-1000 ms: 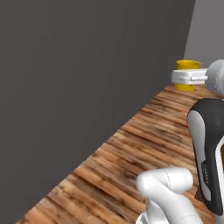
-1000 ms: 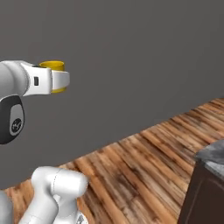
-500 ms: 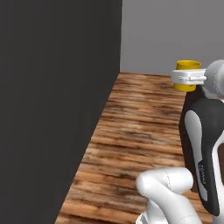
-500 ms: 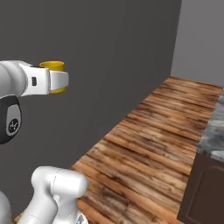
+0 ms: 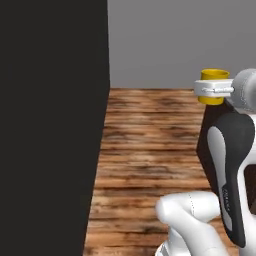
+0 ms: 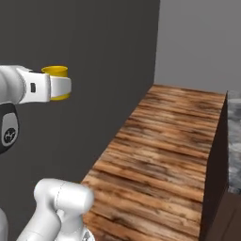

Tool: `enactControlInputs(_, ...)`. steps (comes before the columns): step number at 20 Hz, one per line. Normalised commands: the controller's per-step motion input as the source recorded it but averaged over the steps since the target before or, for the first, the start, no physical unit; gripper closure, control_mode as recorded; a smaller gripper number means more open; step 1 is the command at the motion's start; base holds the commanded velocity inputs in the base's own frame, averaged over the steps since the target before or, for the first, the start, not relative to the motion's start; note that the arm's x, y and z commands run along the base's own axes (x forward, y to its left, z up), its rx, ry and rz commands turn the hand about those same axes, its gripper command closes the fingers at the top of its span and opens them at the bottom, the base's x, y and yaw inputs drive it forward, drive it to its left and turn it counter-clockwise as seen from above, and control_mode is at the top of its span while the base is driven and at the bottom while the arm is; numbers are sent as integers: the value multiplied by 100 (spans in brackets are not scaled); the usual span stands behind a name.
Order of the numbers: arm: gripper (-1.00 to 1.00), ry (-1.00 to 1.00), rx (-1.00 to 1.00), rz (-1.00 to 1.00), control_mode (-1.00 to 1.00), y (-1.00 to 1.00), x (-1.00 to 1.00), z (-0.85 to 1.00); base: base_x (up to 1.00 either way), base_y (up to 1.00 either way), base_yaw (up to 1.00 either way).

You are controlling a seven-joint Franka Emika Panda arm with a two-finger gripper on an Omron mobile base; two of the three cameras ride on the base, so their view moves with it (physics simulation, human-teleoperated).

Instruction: There is a tray on the dining counter. Grab the cup, mug, and pitcher and place them on the tray. The pitcher may be placed next to the tray if it cannot fit the tray.

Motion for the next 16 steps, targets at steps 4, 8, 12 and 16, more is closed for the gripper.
enactControlInputs(4, 100, 0, 0, 0, 100, 0, 0, 0, 100, 10, -31)
enactControlInputs(8, 100, 0, 0, 0, 100, 0, 0, 0, 100, 2, -24)
enactControlInputs(12, 100, 0, 0, 0, 100, 0, 0, 0, 82, 40, -13)
enactControlInputs(16, 100, 0, 0, 0, 100, 0, 0, 0, 74, 59, -5)
